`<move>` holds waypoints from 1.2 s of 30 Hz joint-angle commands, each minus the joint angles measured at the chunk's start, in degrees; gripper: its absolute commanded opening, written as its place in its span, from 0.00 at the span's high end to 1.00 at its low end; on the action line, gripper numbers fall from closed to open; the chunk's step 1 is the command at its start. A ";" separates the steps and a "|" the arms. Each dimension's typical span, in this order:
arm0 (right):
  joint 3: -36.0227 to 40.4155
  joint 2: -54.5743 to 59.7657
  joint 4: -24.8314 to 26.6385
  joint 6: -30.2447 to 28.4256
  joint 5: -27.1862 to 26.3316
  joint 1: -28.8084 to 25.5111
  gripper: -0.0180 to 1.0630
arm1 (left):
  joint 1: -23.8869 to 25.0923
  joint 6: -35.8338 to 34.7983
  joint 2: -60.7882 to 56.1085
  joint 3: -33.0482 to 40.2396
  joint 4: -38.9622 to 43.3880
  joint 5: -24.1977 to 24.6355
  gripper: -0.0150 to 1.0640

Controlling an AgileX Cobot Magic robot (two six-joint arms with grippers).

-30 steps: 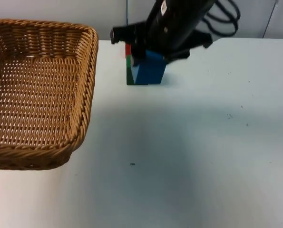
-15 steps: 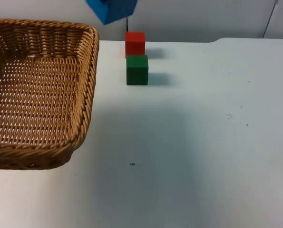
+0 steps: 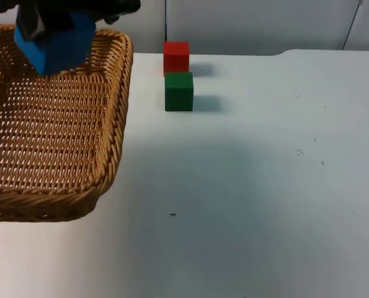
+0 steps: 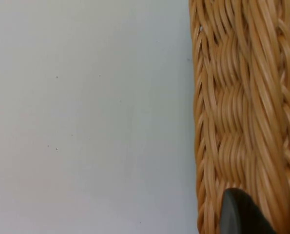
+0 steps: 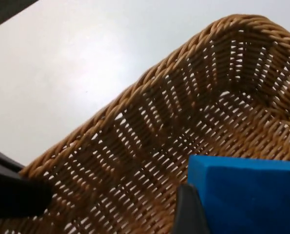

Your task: Pick up the basket with the left hand and place the blue cube into the basket with the right hand.

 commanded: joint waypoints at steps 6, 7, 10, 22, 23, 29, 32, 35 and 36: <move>-0.40 3.99 1.71 -0.53 -2.92 0.56 0.99 | 0.19 -0.25 -0.24 -0.34 -2.11 1.76 0.99; -0.40 5.12 1.82 -0.55 -2.92 0.56 0.99 | 0.07 -0.25 -0.24 -0.34 -2.22 1.74 0.99; -0.40 7.00 2.73 -0.55 -3.61 0.56 0.99 | 0.07 -0.25 -0.24 -0.34 -2.22 1.90 0.99; -0.40 8.95 3.23 -0.55 -6.79 0.56 0.73 | 0.07 -0.25 -0.24 -0.34 -2.34 1.91 0.99; -0.40 8.95 3.23 -0.55 -6.95 0.56 0.67 | 0.07 -0.25 -0.24 -0.34 -2.34 1.91 0.99; -0.40 8.95 3.23 -0.55 -7.19 0.56 0.46 | 0.07 -0.25 -0.24 -0.34 -2.34 1.91 0.99; -0.40 8.95 3.23 -0.55 -7.19 0.56 0.39 | 0.07 -0.25 -0.24 -0.34 -2.34 1.91 0.99; -0.40 8.95 3.23 -0.55 -7.19 0.56 0.32 | 0.07 -0.25 -0.24 -0.34 -2.34 1.91 0.99; -0.40 8.95 3.23 -0.55 -7.19 0.56 0.28 | 0.07 -0.14 -0.24 -0.34 -2.34 1.91 0.99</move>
